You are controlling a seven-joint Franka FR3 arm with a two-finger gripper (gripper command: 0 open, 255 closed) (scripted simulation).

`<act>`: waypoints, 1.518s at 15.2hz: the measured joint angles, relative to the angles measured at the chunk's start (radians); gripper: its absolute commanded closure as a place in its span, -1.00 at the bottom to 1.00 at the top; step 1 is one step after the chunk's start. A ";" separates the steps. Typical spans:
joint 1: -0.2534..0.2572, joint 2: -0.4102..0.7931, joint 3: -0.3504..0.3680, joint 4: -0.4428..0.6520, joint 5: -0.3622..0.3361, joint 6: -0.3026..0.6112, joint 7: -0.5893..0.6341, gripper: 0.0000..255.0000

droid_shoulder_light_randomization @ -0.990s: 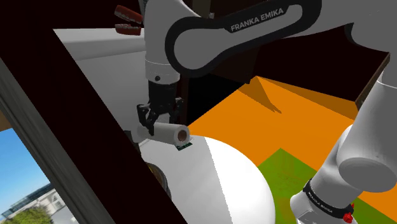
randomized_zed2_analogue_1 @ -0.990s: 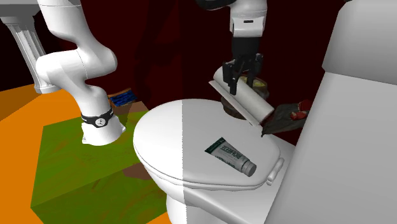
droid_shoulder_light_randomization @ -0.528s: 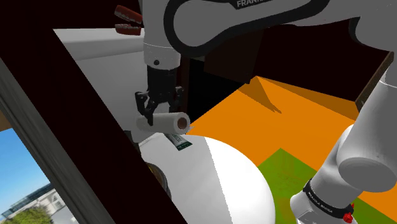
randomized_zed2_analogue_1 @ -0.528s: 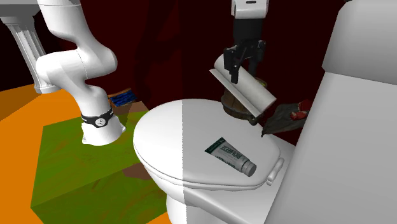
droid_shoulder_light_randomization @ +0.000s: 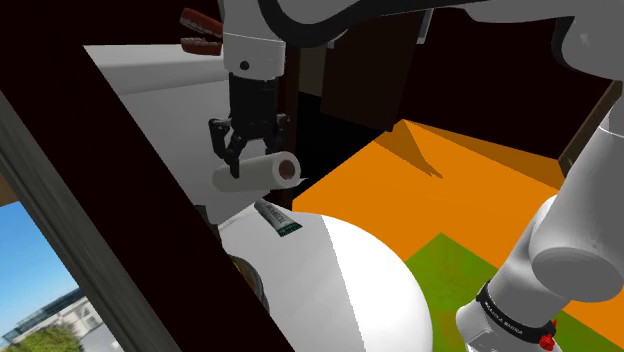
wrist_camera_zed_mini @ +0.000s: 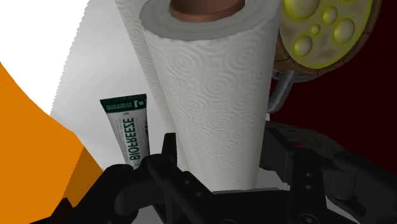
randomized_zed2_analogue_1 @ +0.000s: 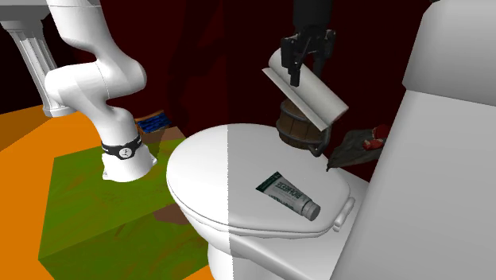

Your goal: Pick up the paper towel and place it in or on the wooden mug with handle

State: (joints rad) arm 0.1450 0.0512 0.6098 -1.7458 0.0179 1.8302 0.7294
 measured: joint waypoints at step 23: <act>0.175 0.125 0.113 0.071 -0.104 0.029 0.305 1.00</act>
State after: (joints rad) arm 0.3205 0.1762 0.7224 -1.6748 -0.0864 1.8595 1.0348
